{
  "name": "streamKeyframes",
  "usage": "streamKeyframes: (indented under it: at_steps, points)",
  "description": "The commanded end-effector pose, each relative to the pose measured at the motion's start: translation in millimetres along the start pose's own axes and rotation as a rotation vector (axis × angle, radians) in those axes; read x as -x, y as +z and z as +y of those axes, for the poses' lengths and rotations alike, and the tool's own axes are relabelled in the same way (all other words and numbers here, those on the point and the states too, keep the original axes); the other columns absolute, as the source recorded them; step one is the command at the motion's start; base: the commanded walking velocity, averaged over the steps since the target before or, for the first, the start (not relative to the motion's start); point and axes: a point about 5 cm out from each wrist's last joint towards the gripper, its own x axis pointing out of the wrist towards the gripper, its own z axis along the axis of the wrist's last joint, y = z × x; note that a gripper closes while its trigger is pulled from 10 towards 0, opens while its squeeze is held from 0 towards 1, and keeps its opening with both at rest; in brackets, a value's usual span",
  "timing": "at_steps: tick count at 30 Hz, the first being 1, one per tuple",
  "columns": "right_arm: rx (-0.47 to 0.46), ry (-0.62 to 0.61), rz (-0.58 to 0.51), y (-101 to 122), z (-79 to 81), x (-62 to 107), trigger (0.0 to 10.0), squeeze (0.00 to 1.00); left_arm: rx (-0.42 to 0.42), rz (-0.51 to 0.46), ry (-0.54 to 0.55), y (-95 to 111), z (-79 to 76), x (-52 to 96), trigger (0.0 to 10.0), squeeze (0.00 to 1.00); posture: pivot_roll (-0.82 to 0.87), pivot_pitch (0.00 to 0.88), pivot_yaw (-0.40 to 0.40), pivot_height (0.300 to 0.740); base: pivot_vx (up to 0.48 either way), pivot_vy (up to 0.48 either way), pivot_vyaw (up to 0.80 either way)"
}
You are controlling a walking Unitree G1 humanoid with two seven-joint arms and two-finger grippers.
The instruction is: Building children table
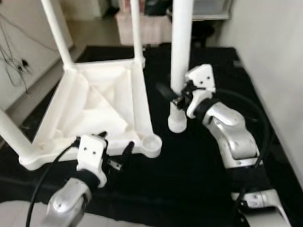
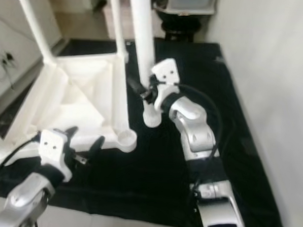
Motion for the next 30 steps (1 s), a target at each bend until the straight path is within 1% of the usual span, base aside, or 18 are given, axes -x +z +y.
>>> streamKeyframes:
  at_steps: [1, 3, 4, 6, 7, 9, 10, 11, 12, 14, 16, 18, 19, 21, 24, 26, 30]
  points:
    - [-0.022, 0.06, -0.014, 2, 8.8, -1.2, 10.0, 0.0, -0.019, 0.035, 0.007, -4, 4.6, 5.9, 10.0, 0.0, -0.08, 0.084, 0.089, 0.74, 0.0, 0.0, 0.0]
    - [-0.016, 0.127, -0.005, 1, 15.6, 1.4, 10.0, 0.0, -0.028, 0.046, 0.004, -5, 4.3, 9.9, 10.0, 0.0, -0.08, 0.084, 0.092, 0.74, 0.0, 0.0, 0.0]
    - [-0.016, 0.127, -0.005, 1, 15.6, 1.4, 10.0, 0.0, -0.028, 0.046, 0.004, -5, 4.3, 9.9, 10.0, 0.0, -0.08, 0.084, 0.092, 0.74, 0.0, 0.0, 0.0]
    - [-0.021, 0.201, -0.011, 1, 23.0, 3.7, 10.0, 0.0, -0.044, 0.067, -0.003, -6, 1.5, 15.9, 10.0, 0.0, -0.08, 0.088, 0.095, 0.74, 0.0, 0.48, 0.0]
    - [-0.021, 0.201, -0.011, 1, 23.0, 3.7, 10.0, 0.0, -0.044, 0.067, -0.003, -6, 1.5, 15.9, 10.0, 0.0, -0.08, 0.088, 0.095, 0.74, 0.0, 0.48, 0.0]
    - [-0.053, 0.261, -0.036, 5, 27.7, 3.9, 10.0, 0.0, -0.07, 0.088, -0.022, -8, -4.9, 23.3, 10.0, 0.0, -0.07, 0.1, 0.096, 0.74, 0.0, 0.48, 0.0]
    - [-0.071, 0.287, -0.049, 8, 28.2, 2.9, 10.0, 0.0, -0.068, 0.092, -0.027, -8, -7.8, 26.8, 10.0, 0.0, -0.06, 0.103, 0.096, 0.74, 0.0, 0.0, 0.0]
    - [-0.071, 0.287, -0.049, 8, 28.2, 2.9, 10.0, 0.0, -0.068, 0.092, -0.027, -8, -7.8, 26.8, 10.0, 0.0, -0.06, 0.103, 0.096, 0.74, 0.0, 0.0, 0.0]
    - [-0.104, 0.32, -0.068, 12, 27.3, 1.4, 10.0, 0.0, -0.095, 0.095, -0.034, -7, -11.5, 32.9, 10.0, 0.0, -0.06, 0.116, 0.097, 0.74, 0.0, 0.0, 0.0]
    - [-0.119, 0.327, -0.073, 13, 26.3, 0.5, 10.0, 0.0, -0.1, 0.098, -0.035, -7, -12.4, 34.8, 10.0, 0.0, -0.06, 0.116, 0.097, 0.74, 0.0, 0.0, 0.0]
    - [-0.116, 0.345, -0.072, 15, 25.3, -0.4, 10.0, 0.0, -0.102, 0.104, -0.027, -7, -12.4, 37.5, 10.0, 0.0, -0.05, 0.123, 0.096, 0.74, 0.0, 0.0, 0.0]
    - [-0.09, 0.384, -0.063, 17, 24.2, -2.9, 10.0, 0.0, -0.101, 0.118, -0.012, -7, -11.6, 43.2, 10.0, 0.0, -0.05, 0.138, 0.097, 0.74, 0.0, 0.0, 0.0]
    - [-0.09, 0.384, -0.063, 17, 24.2, -2.9, 10.0, 0.0, -0.101, 0.118, -0.012, -7, -11.6, 43.2, 10.0, 0.0, -0.05, 0.138, 0.097, 0.74, 0.0, 0.0, 0.0]
    - [-0.081, 0.408, -0.051, 20, 22.9, -6.3, 10.0, 0.0, -0.105, 0.134, -0.018, -6, -12.4, 50.7, 10.0, 0.0, -0.05, 0.161, 0.096, 0.74, 0.0, 0.0, 0.0]
    - [-0.083, 0.414, -0.046, 20, 22.2, -8.1, 10.0, 0.0, -0.107, 0.135, -0.024, -6, -12.9, 52.8, 10.0, 0.0, -0.05, 0.164, 0.096, 0.74, 0.0, 0.0, 0.0]
    - [-0.087, 0.426, -0.04, 21, 21.4, -9.7, 10.0, 0.0, -0.104, 0.136, -0.043, -4, -15.5, 55.2, 10.0, 0.0, -0.04, 0.178, 0.096, 0.74, 0.0, 0.0, 0.0]
    - [-0.153, 0.521, -0.004, 21, 15.9, -12.1, 10.0, 0.0, -0.004, 0.115, -0.133, 3, -29.8, 65.1, 10.0, 0.0, -0.04, 0.226, 0.105, 0.74, 0.0, 0.0, 0.0]
